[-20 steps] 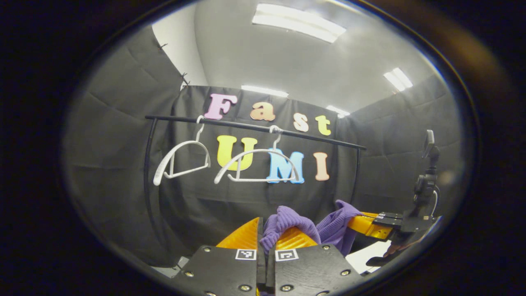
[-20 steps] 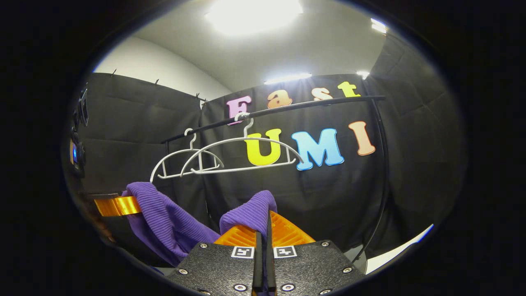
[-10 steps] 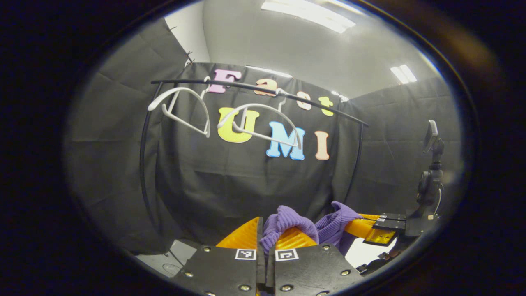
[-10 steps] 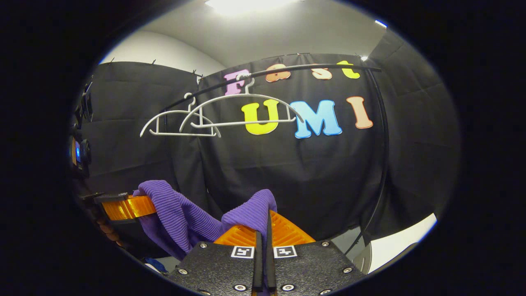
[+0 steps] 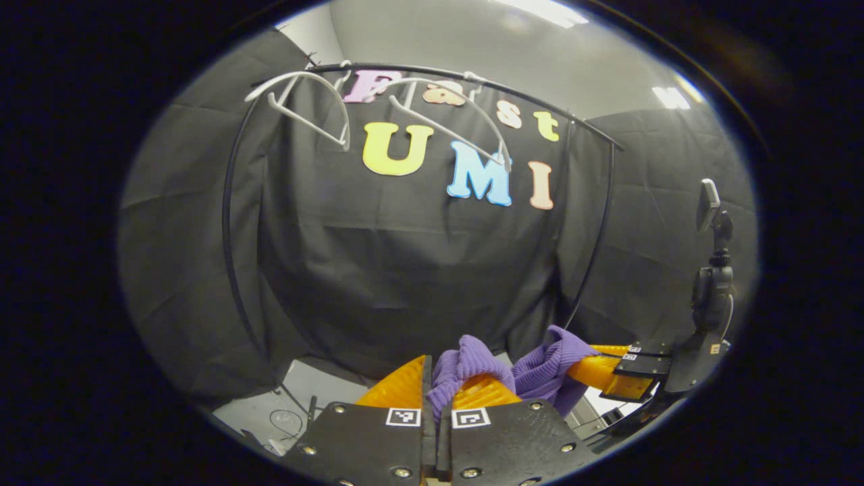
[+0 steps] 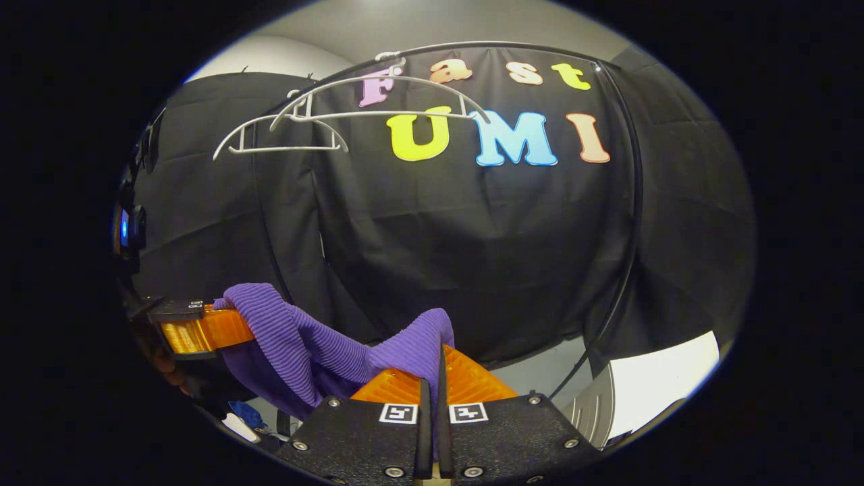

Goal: Grasp the clothes on the hanger with both hands and then place them into the laundry hamper below.

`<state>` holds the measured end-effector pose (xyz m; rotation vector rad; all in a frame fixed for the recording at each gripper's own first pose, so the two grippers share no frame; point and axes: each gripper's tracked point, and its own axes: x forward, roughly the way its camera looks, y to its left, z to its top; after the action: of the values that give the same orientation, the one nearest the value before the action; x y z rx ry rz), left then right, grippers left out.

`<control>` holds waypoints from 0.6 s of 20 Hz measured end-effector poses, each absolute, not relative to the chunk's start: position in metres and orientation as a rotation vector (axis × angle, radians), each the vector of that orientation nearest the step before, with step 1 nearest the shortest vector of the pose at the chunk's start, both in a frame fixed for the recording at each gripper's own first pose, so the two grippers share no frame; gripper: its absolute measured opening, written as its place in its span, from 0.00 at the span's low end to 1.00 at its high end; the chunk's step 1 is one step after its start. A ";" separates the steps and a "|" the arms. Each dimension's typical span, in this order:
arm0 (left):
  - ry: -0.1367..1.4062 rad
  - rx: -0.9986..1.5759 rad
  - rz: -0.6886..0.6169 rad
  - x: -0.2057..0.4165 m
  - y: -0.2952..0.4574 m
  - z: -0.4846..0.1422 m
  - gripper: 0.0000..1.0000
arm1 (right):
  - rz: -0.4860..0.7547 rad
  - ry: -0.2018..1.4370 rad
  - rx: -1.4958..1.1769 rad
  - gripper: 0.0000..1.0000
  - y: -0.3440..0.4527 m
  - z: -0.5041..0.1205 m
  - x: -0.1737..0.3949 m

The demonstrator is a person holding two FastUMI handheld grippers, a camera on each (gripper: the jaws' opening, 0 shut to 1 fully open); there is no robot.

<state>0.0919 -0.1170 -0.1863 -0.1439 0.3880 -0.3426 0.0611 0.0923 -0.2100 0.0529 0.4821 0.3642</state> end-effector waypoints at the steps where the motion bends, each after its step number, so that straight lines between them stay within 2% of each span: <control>1: 0.410 -0.140 -0.341 0.090 -0.117 -0.198 0.01 | 0.365 0.500 0.041 0.03 0.093 -0.220 0.059; 2: 0.433 -0.136 -0.339 0.087 -0.118 -0.207 0.06 | 0.364 0.517 0.029 0.03 0.094 -0.229 0.057; 3: 0.453 -0.131 -0.335 0.086 -0.118 -0.217 0.01 | 0.364 0.537 0.019 0.03 0.093 -0.237 0.055; 6: 0.516 -0.107 -0.325 0.088 -0.117 -0.248 0.02 | 0.363 0.599 -0.011 0.04 0.092 -0.263 0.050; 7: 0.538 -0.096 -0.322 0.084 -0.116 -0.259 0.06 | 0.361 0.621 -0.021 0.04 0.090 -0.273 0.047; 8: 0.561 -0.086 -0.322 0.083 -0.117 -0.269 0.02 | 0.360 0.644 -0.031 0.04 0.090 -0.284 0.046; 9: 0.586 -0.077 -0.319 0.080 -0.117 -0.285 0.06 | 0.362 0.670 -0.037 0.04 0.090 -0.294 0.045; 12: 0.663 -0.054 -0.307 0.067 -0.108 -0.324 0.06 | 0.367 0.745 -0.058 0.06 0.090 -0.325 0.035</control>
<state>0.0670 -0.1079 -0.3245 -0.0537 0.6628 -0.3068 0.0355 0.0895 -0.3246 -0.0578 0.7450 0.3673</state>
